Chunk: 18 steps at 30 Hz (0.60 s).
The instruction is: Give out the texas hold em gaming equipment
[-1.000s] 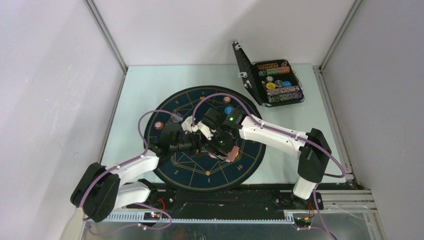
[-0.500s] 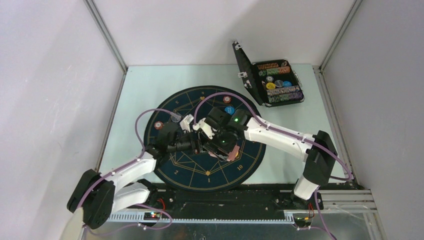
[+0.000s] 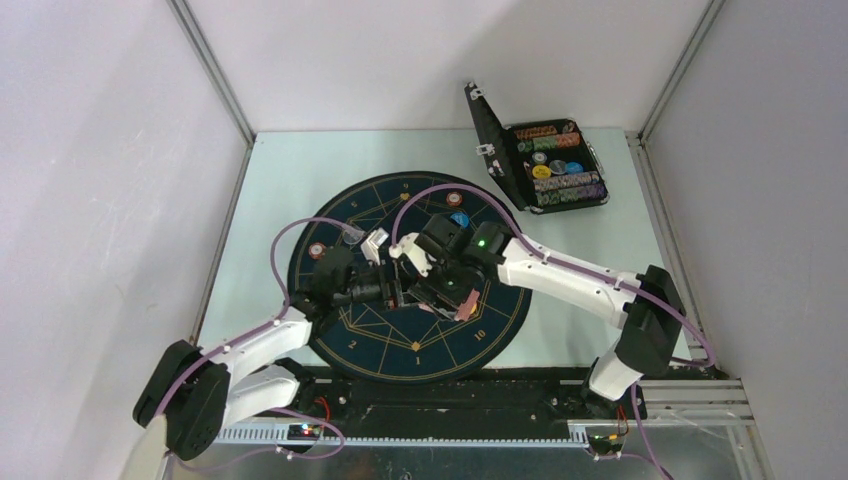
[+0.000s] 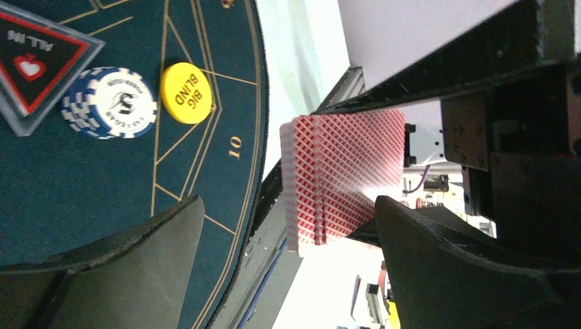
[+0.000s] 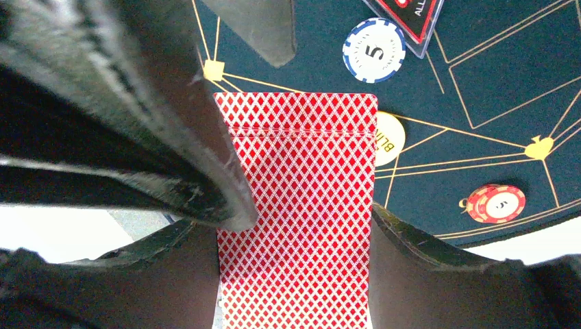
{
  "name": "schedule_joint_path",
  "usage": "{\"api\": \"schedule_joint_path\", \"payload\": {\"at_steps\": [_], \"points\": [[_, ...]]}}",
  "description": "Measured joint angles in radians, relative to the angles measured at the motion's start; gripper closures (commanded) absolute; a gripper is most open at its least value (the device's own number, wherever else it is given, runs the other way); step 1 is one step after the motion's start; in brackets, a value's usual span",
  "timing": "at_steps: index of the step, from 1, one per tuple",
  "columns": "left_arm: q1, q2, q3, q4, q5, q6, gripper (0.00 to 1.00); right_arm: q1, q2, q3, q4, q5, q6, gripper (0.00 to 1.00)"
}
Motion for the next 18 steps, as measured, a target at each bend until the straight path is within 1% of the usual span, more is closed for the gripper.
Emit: {"api": "schedule_joint_path", "payload": {"at_steps": [5,10,18], "points": [[-0.001,0.000,-0.011,0.065,0.035,-0.003,0.04,0.000,-0.020,-0.023,0.026,-0.005,0.004,1.00],[-0.001,0.000,-0.011,0.075,0.044,0.005,0.07,0.000,-0.029,-0.032,0.037,-0.007,0.005,1.00],[-0.001,0.002,-0.011,0.098,0.061,0.004,0.08,0.003,-0.062,-0.066,0.080,-0.009,0.005,1.00]]}}
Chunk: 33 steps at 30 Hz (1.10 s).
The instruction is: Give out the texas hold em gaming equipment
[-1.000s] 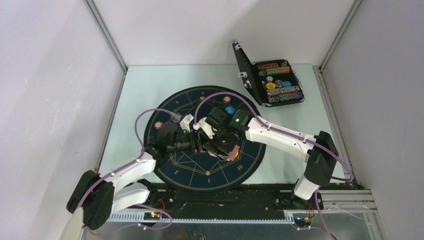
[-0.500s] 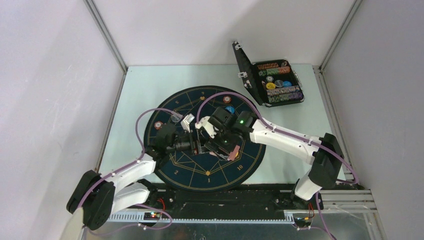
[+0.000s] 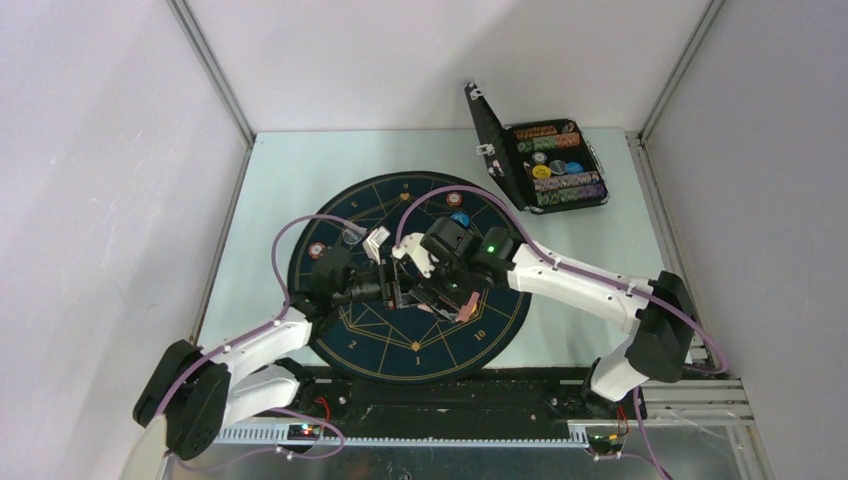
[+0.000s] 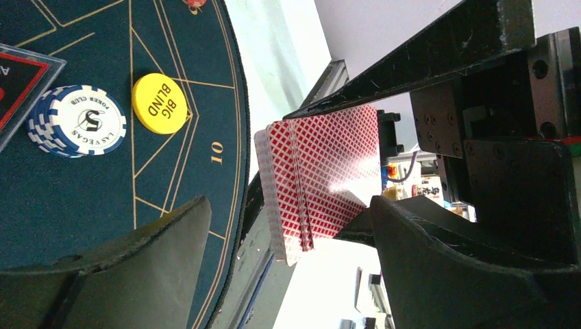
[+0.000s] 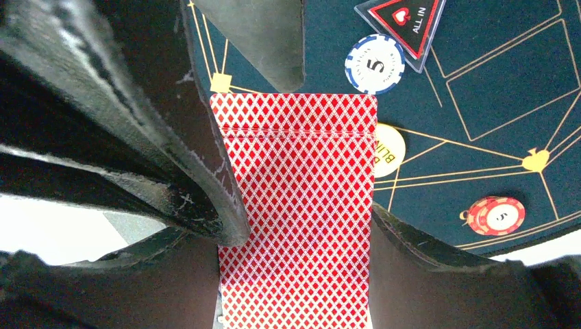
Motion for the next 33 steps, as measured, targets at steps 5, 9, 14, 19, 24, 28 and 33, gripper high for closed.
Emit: {"api": "schedule_joint_path", "payload": {"at_steps": [5,9,14,19,24,28,33], "points": [[0.000,0.000,0.000,0.011,0.008,0.000,0.07,0.003,-0.027,-0.029,0.036,0.000,0.001,1.00],[-0.001,0.003,0.000,0.021,0.009,-0.001,0.07,0.004,-0.041,-0.039,0.056,0.000,0.002,1.00],[-0.002,0.014,0.000,0.023,0.009,0.000,0.12,0.006,-0.050,-0.043,0.079,-0.001,0.003,1.00],[-0.006,0.032,0.003,0.016,0.011,0.000,0.17,0.006,-0.060,-0.047,0.092,-0.001,0.004,1.00],[-0.007,0.032,0.013,0.010,0.013,0.001,0.21,0.006,-0.064,-0.051,0.099,0.000,0.006,1.00],[-0.009,0.011,0.028,-0.032,0.003,0.016,0.23,0.006,-0.076,-0.061,0.112,0.000,0.006,1.00],[-0.013,-0.037,0.050,-0.115,-0.027,0.052,0.23,0.006,-0.093,-0.076,0.136,0.001,0.010,1.00]]}}
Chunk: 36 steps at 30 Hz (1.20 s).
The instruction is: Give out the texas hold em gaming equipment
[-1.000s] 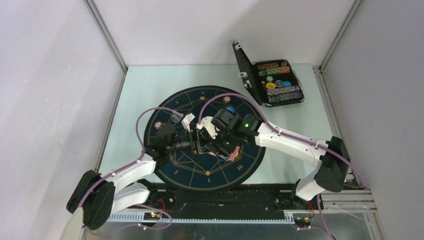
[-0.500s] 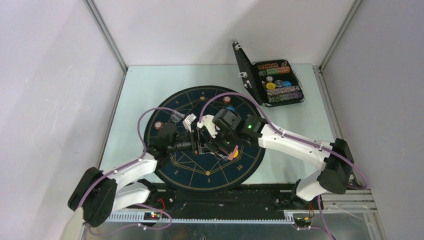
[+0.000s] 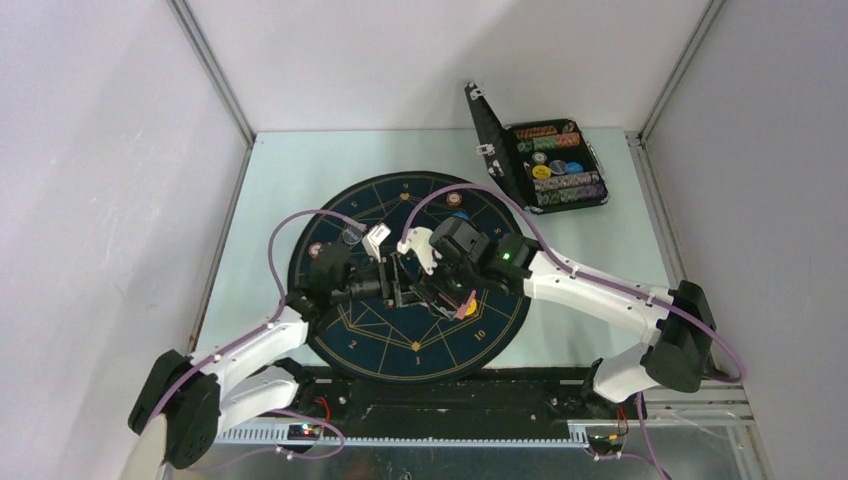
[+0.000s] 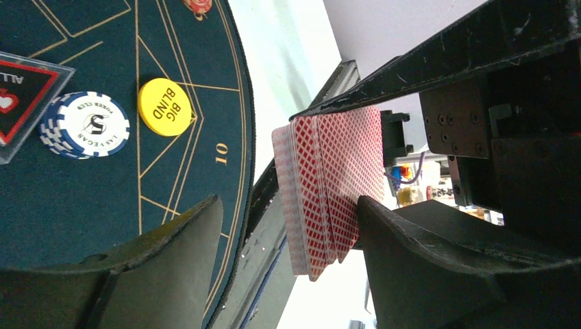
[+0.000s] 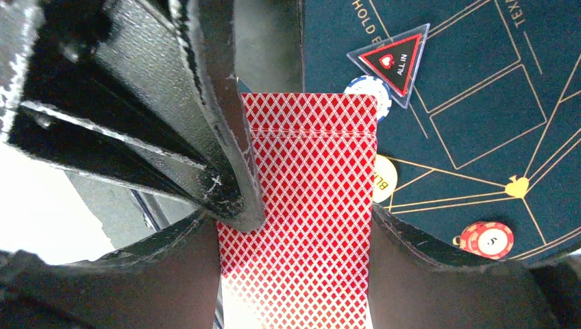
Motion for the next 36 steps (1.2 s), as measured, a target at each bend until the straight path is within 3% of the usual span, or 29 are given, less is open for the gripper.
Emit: {"api": "schedule_joint_path", "payload": {"at_steps": [27,36], "points": [[0.011,-0.119,0.067,-0.238,-0.124,0.088,0.36,0.000,-0.039,-0.037,0.018,0.012,0.011,1.00],[0.014,-0.135,0.067,-0.224,-0.100,0.076,0.49,0.000,-0.047,-0.037,0.018,0.011,0.011,1.00]]}}
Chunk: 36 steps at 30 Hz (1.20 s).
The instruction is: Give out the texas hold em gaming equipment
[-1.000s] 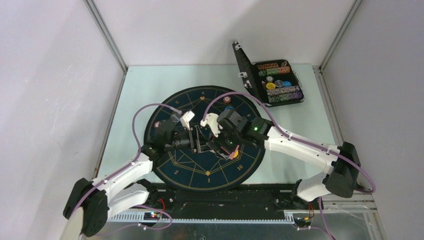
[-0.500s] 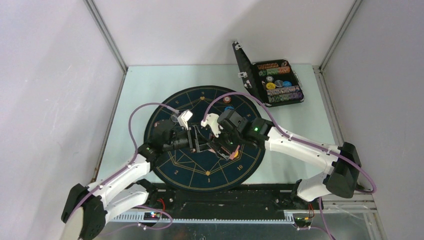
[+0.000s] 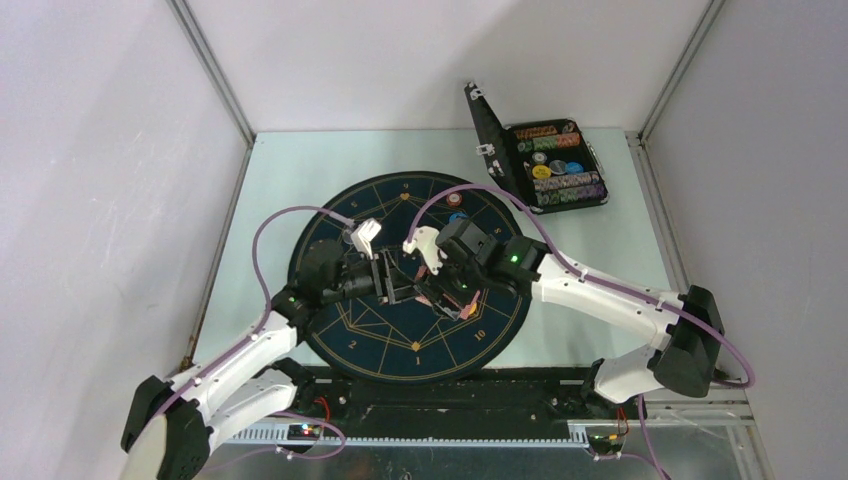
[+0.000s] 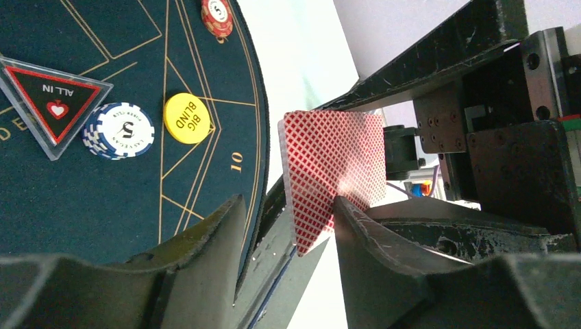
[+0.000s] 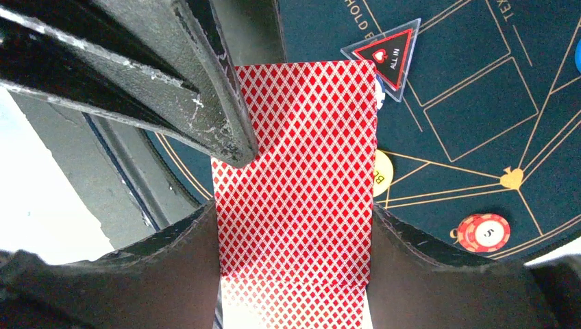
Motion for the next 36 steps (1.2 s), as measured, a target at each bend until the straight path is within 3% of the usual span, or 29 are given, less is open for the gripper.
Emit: {"api": "schedule_joint_path", "payload": {"at_steps": [12,24,36], "points": [[0.003,-0.036,0.000,-0.019,-0.032,-0.005,0.64,0.000,-0.002,-0.003,-0.001,0.008,0.005,1.00],[0.048,-0.050,0.012,-0.050,-0.044,-0.005,0.99,-0.007,-0.002,-0.015,-0.009,0.015,0.020,1.00],[0.138,-0.155,0.013,-0.131,-0.060,0.001,1.00,-0.040,-0.002,-0.020,-0.009,0.066,0.061,1.00]]}}
